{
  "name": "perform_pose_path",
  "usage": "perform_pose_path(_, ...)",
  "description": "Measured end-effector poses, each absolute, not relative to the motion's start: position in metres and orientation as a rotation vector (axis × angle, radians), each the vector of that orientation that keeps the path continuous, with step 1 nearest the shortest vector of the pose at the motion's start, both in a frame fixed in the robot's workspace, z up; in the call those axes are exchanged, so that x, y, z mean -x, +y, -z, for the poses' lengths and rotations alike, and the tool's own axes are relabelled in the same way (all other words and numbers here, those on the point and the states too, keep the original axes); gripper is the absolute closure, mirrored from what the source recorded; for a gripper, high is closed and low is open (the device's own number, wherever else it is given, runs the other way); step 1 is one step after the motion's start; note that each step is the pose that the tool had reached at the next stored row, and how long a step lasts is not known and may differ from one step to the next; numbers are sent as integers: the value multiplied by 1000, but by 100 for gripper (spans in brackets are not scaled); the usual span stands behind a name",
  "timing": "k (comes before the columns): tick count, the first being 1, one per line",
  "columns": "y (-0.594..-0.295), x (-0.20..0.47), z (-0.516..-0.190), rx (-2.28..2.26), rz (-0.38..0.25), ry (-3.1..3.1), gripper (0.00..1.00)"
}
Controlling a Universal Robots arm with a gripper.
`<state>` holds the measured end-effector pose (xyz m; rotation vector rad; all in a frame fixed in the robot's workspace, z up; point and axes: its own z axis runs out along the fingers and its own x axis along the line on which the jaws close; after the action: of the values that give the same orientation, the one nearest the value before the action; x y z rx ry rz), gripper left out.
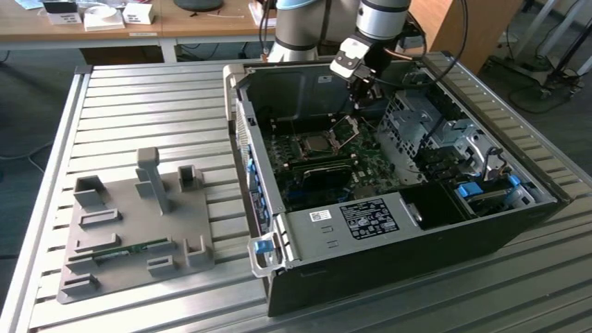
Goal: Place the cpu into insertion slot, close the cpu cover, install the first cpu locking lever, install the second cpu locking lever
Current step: 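Close the cpu cover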
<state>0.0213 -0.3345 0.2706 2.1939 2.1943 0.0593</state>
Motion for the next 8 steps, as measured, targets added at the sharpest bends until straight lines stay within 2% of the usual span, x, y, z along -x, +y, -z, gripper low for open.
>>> perform_pose_path(8,-333,-30,-270,-2194,-59,2194,89)
